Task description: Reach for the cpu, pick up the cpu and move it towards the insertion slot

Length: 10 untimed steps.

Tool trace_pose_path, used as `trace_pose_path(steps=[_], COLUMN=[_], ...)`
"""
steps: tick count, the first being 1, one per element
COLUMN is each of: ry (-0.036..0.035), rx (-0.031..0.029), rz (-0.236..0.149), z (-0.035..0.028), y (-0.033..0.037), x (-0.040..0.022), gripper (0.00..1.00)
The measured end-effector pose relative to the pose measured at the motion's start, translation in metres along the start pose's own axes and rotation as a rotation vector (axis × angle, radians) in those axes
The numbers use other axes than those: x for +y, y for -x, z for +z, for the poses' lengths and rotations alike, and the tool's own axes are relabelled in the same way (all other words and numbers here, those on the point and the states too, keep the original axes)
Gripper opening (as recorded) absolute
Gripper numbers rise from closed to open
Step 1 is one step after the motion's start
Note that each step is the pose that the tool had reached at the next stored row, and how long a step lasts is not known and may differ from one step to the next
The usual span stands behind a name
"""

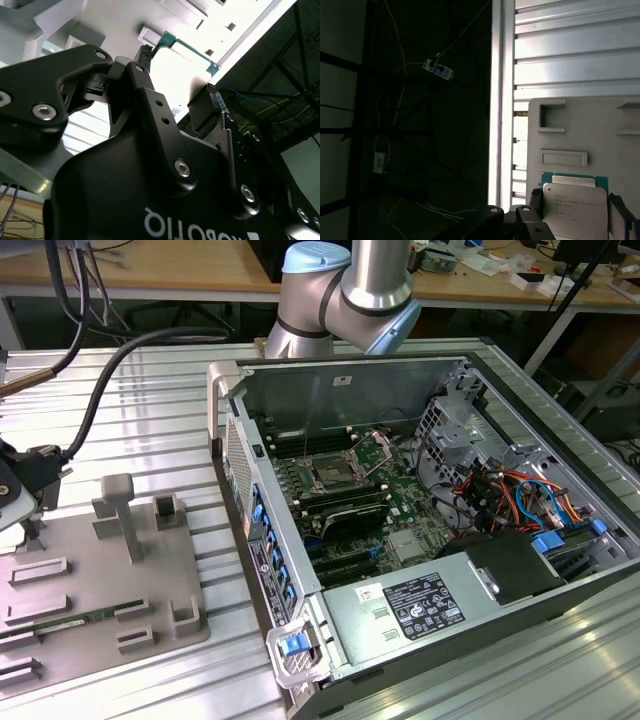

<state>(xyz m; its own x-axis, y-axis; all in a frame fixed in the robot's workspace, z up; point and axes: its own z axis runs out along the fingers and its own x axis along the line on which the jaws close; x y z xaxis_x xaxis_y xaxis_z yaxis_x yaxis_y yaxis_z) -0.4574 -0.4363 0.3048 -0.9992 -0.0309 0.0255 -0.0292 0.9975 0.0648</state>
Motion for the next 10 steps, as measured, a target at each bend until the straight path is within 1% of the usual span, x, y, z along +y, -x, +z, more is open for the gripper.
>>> trace_pose_path(steps=[10], ry=[0.0000], rx=[0.0000], rz=[0.000], z=[-0.0010], y=[0.0006], x=[0.0000], gripper=[0.55])
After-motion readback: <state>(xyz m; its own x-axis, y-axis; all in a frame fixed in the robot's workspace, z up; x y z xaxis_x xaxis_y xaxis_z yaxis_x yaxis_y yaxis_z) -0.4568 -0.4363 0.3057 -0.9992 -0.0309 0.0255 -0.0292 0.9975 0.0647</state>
